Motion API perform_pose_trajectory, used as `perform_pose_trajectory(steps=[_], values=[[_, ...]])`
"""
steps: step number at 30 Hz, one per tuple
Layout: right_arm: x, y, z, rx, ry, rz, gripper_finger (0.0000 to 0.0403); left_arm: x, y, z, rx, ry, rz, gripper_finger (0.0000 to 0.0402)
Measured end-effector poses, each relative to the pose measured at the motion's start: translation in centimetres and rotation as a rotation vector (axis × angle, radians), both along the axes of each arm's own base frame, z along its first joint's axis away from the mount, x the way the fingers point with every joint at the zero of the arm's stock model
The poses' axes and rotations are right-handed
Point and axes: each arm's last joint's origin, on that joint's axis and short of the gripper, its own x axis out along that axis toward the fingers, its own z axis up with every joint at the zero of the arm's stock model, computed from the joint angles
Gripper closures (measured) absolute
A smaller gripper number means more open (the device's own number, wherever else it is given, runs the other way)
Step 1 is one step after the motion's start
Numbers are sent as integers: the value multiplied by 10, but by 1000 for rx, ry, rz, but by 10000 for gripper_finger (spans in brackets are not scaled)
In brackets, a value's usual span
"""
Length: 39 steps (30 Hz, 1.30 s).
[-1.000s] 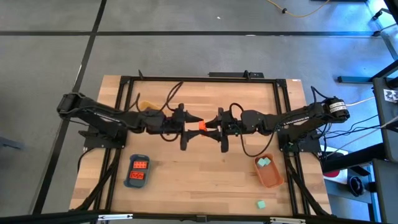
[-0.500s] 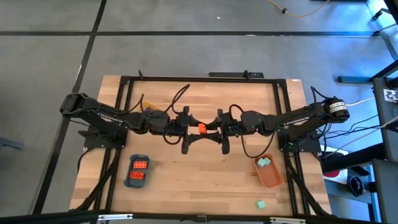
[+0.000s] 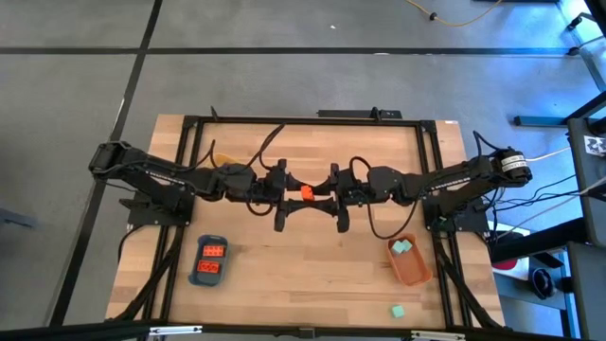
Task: Sort & place blocks by color
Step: Put the orange game piece into the green bin
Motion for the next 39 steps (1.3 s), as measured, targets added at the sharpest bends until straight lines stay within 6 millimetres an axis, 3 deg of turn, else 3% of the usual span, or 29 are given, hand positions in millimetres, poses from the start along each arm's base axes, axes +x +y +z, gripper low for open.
perform_pose_trajectory(steps=[5,12,31,35,39], values=[[0,0,0,8,1,2,260,0,4,1,-51,-15,0,235],[-1,0,-2,5,16,0,260,-2,5,10,-14,-73,13,190],[-1,-2,2,-13,-31,-6,260,-3,5,6,-108,-37,44,186],[0,-4,4,-15,-44,-11,260,-3,5,5,-109,-35,44,200],[0,-4,4,-16,-44,-12,260,-3,5,5,-109,-36,38,243]])
